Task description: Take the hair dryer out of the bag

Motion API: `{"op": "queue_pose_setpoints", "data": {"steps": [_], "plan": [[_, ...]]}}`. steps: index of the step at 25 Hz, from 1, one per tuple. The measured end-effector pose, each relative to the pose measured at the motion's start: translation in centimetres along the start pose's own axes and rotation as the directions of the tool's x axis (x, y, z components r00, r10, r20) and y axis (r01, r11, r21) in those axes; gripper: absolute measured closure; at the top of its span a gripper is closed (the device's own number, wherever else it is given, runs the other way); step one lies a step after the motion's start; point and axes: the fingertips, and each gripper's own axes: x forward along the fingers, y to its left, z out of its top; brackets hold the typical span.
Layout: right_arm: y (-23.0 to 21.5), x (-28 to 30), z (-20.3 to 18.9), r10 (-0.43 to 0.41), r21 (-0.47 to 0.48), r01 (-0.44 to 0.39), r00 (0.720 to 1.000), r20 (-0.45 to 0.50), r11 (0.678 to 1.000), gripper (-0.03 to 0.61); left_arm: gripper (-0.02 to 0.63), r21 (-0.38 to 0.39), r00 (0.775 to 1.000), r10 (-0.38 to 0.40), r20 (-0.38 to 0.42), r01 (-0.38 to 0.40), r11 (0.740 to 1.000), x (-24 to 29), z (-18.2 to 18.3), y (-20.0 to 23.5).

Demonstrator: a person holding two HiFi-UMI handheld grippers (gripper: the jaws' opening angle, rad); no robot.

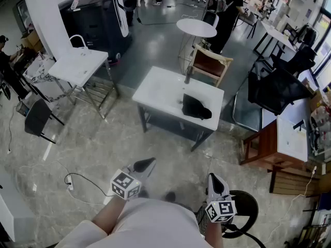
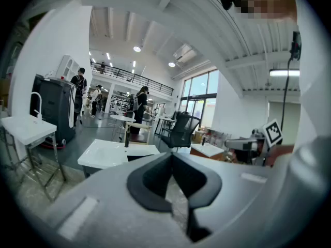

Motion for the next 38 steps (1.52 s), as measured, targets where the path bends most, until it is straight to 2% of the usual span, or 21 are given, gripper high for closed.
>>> {"op": "queue_pose_setpoints", "data": {"steps": [20, 30, 38], "plan": [[-0.5, 0.1, -0.2, 0.044, 0.018, -0.043, 0.999, -0.016, 0.999, 0.574, 0.615, -0.011, 0.999, 0.036, -0.008, -0.036, 0.999, 0.0, -0.2, -0.4], [-3.8, -0.3, -1.0, 0.072, 0.046, -0.070, 0.997, -0.036, 0.996, 0.574, 0.615, -0.027, 0.997, 0.079, -0.012, -0.079, 0.997, 1.9, -0.9, -2.1], [-7.3, -0.8, -1.1, 0.101, 0.028, -0.099, 0.994, -0.041, 0.995, 0.574, 0.615, -0.058, 0.996, 0.092, -0.014, -0.092, 0.994, 4.2, -1.3, -4.5]]}}
